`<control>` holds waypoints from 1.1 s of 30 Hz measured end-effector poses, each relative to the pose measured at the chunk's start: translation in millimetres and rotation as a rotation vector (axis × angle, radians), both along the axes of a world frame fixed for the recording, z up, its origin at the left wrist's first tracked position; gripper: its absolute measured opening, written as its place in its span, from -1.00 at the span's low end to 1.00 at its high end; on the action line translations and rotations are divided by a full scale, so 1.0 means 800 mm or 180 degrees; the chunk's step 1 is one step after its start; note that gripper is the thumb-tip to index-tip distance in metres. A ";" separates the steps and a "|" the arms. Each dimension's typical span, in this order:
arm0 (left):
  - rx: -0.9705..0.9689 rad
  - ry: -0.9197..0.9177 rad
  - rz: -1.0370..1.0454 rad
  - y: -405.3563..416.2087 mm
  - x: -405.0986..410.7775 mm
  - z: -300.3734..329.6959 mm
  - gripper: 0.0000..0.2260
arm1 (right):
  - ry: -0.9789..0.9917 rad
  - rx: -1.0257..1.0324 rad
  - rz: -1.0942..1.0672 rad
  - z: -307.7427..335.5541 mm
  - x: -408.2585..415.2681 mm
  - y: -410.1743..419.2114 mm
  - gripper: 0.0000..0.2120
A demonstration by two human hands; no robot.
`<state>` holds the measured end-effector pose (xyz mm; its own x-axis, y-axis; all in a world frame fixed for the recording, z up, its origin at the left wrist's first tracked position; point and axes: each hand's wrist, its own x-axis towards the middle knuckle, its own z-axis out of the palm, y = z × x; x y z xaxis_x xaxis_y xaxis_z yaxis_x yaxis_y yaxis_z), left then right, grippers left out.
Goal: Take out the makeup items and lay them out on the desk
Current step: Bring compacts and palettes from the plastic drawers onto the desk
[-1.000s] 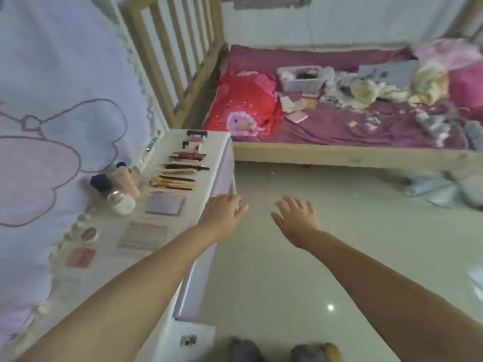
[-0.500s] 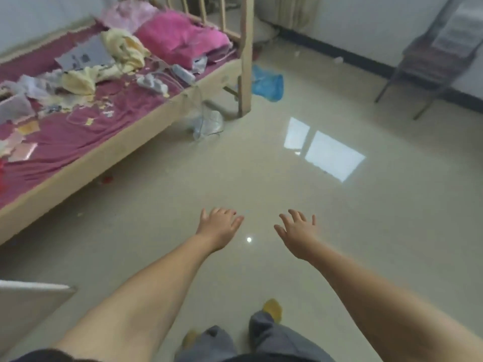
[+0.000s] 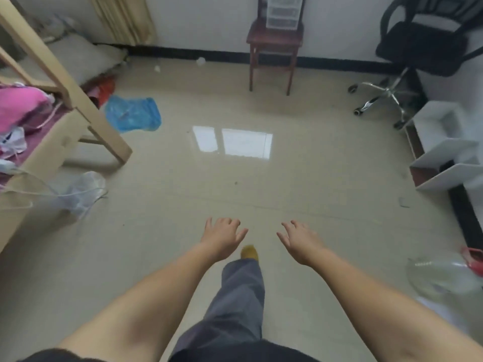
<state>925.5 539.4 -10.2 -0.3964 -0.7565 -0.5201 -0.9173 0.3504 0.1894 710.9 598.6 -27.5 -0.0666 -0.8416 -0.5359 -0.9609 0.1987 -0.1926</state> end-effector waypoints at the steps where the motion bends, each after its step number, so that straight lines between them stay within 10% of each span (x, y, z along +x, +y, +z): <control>1: -0.0021 0.0034 -0.0045 -0.036 -0.017 0.000 -0.55 | -0.0012 -0.0021 -0.0053 -0.001 -0.015 -0.033 -0.53; 15: -0.0190 0.0101 -0.0633 -0.471 -0.253 0.041 -0.54 | 0.0004 -0.0107 -0.0644 0.051 -0.250 -0.425 -0.55; 33: -0.0308 0.0298 0.0220 -1.019 -0.436 0.025 -0.57 | 0.0029 -0.0146 0.0027 0.048 -0.459 -1.025 -0.55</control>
<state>576.5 -275.8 9.5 -0.3849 -0.8286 -0.4066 -0.9198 0.3077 0.2436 343.7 -221.6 11.1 -0.0641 -0.8659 -0.4960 -0.9643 0.1816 -0.1926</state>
